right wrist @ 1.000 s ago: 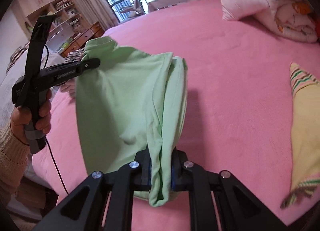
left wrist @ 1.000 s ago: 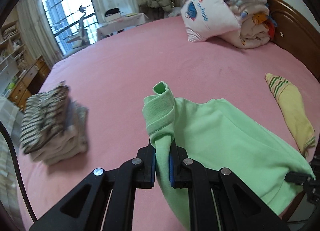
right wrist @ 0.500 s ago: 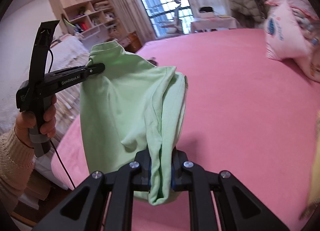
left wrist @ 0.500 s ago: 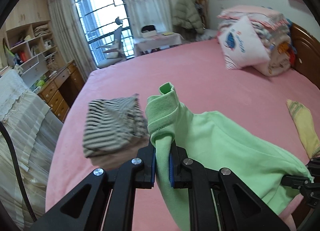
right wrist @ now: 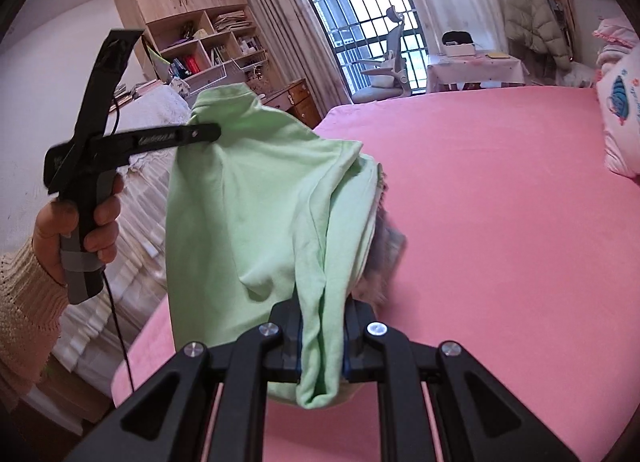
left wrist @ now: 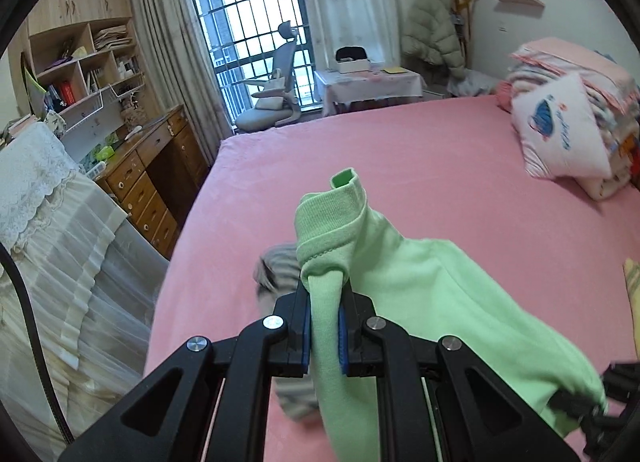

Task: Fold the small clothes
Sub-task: 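Carry the folded shirt with both tools onto the stack of clothes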

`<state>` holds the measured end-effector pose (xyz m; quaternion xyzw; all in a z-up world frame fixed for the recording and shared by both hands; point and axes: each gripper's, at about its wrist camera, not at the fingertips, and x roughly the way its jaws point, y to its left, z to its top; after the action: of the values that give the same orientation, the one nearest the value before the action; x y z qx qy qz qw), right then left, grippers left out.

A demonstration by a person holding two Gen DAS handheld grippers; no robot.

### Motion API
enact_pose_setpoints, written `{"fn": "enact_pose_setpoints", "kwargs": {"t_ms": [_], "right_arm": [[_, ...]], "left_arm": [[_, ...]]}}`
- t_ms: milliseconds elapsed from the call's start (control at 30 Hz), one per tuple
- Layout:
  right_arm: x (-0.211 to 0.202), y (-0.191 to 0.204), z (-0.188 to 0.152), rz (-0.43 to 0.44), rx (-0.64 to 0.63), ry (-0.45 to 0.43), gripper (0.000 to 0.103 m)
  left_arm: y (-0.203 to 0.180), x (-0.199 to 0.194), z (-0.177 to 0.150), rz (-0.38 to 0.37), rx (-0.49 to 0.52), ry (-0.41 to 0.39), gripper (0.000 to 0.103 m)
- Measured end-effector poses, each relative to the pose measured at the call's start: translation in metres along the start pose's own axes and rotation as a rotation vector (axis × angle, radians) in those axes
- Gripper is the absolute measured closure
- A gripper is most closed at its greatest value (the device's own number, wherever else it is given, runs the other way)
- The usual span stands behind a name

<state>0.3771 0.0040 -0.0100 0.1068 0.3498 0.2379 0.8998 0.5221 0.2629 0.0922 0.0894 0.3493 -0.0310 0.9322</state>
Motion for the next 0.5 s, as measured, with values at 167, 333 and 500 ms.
{"fn": "enact_pose_setpoints", "kwargs": {"t_ms": [167, 333, 500], "right_arm": [[0.05, 0.031, 0.036, -0.089, 0.013, -0.041, 0.091], [0.099, 0.033, 0.046, -0.136, 0.088, -0.029, 0.091], [0.159, 0.002, 0.031, -0.191, 0.249, 0.072, 0.091]], "left_arm": [[0.057, 0.057, 0.049, -0.026, -0.009, 0.021, 0.095], [0.089, 0.133, 0.066, -0.069, -0.022, 0.097, 0.095], [0.086, 0.225, 0.046, -0.071, 0.015, 0.193, 0.094]]}}
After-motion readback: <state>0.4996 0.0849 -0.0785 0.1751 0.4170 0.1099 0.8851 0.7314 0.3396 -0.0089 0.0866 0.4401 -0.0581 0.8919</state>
